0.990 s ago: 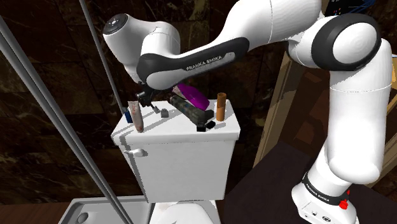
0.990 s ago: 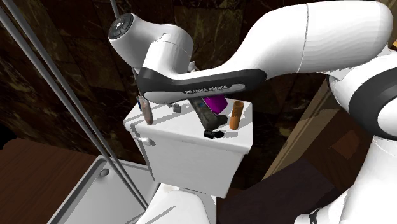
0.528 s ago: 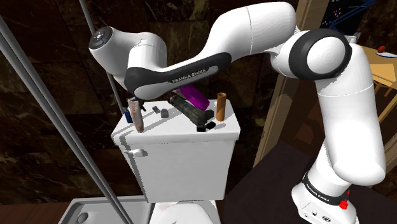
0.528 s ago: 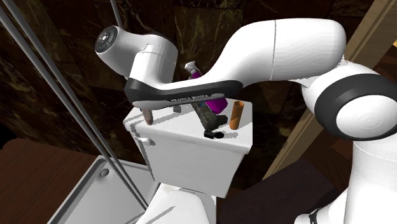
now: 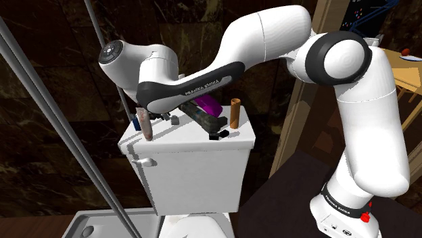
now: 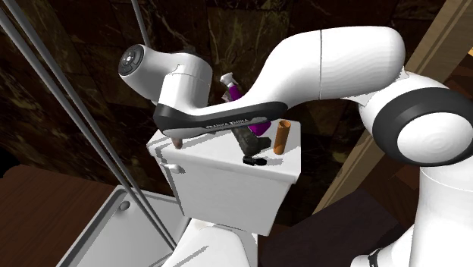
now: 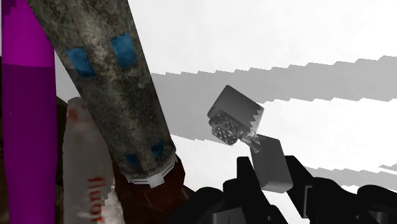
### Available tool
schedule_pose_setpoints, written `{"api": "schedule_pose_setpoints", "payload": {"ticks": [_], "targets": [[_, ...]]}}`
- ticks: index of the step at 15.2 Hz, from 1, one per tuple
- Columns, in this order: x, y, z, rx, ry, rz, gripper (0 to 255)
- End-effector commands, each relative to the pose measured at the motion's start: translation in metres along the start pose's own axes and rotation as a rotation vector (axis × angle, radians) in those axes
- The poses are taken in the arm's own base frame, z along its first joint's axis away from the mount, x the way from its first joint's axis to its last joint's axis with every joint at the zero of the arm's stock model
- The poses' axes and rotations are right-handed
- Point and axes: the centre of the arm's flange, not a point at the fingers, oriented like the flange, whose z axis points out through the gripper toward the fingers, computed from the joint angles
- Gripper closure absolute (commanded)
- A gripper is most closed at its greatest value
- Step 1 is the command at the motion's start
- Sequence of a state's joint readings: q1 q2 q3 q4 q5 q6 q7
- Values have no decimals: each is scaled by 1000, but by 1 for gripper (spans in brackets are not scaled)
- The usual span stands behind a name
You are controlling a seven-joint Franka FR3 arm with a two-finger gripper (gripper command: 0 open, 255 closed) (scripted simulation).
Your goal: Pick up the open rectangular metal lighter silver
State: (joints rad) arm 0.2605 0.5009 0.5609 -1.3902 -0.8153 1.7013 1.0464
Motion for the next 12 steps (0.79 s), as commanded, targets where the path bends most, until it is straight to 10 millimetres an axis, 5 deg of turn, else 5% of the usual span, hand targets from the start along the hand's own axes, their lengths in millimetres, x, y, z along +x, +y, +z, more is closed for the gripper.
{"api": "schedule_pose_setpoints", "payload": {"ticks": [1, 7, 12], "targets": [[0, 0, 0, 0, 0, 0, 255], [0, 0, 0, 0, 0, 0, 255], [10, 10, -22, 0, 0, 0, 255]]}}
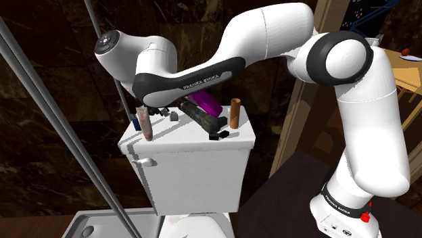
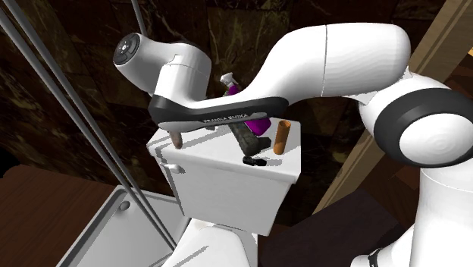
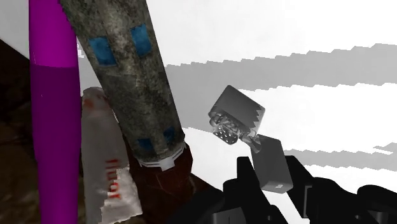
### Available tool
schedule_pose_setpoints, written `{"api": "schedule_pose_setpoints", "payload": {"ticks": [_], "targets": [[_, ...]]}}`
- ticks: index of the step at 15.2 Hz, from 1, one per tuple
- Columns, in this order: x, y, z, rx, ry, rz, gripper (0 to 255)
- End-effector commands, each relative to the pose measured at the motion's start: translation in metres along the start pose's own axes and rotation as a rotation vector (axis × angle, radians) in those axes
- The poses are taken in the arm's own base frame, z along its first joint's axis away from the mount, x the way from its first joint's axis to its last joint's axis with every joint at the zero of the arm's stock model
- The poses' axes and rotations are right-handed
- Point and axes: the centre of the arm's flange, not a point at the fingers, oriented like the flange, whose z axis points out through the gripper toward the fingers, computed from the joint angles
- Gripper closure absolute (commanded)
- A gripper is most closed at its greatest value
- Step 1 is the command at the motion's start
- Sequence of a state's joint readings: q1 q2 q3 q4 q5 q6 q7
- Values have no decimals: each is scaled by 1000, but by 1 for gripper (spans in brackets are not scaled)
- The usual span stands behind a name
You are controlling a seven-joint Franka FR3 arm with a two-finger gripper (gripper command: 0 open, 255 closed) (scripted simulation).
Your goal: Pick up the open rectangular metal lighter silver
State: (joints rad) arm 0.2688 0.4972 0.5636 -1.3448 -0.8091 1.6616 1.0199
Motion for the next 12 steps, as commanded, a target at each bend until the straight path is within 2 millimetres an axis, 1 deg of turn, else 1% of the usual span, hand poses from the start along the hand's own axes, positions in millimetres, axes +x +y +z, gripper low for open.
{"api": "schedule_pose_setpoints", "payload": {"ticks": [1, 10, 12], "targets": [[4, 4, -9, 0, 0, 0, 255], [22, 22, -50, 0, 0, 0, 255], [22, 22, -50, 0, 0, 0, 255]]}}
